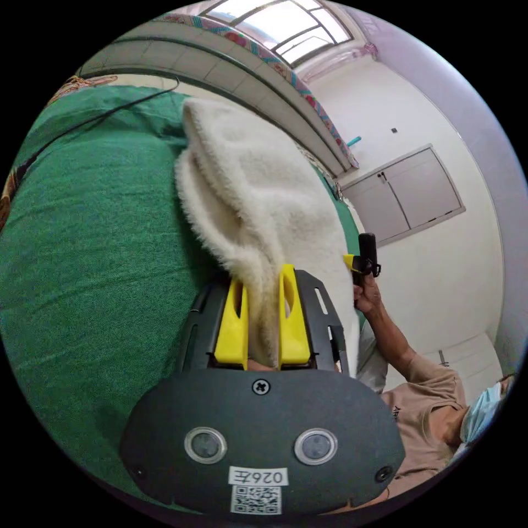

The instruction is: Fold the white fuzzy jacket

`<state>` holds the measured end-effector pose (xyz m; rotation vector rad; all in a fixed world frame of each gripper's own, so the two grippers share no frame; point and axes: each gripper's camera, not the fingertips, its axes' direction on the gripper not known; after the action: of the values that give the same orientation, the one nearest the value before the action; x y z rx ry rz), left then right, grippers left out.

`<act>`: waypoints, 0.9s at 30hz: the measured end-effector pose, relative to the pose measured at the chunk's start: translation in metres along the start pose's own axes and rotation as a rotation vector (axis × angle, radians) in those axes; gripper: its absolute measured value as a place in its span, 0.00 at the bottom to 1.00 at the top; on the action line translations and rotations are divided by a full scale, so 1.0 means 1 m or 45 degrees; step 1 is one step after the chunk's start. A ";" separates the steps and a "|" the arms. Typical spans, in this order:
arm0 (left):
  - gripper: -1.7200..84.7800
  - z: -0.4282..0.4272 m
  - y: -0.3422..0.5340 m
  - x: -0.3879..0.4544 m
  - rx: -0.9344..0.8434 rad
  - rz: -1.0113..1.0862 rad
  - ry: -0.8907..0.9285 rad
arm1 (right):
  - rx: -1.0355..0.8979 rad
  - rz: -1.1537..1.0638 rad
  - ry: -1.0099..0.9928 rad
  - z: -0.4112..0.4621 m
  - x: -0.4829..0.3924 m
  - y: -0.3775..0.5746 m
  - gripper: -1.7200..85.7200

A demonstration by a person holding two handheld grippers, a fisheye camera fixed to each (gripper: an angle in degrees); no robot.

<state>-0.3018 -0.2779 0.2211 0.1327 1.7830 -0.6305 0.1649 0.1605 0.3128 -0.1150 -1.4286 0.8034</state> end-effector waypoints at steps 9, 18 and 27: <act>0.09 -0.053 0.038 0.034 0.106 0.013 -0.173 | -0.069 0.117 -0.015 0.038 -0.018 0.015 0.10; 0.09 -0.121 0.164 -0.012 0.105 -0.223 -0.477 | -0.349 -0.030 -0.014 0.186 -0.089 0.050 0.09; 0.11 -0.104 0.217 0.030 0.042 -0.101 -0.767 | -0.288 -0.056 0.015 0.210 -0.103 0.113 0.12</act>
<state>-0.3135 -0.0507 0.1368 -0.1003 1.2003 -0.6714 -0.0663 0.1060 0.2063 -0.2600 -1.5029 0.6024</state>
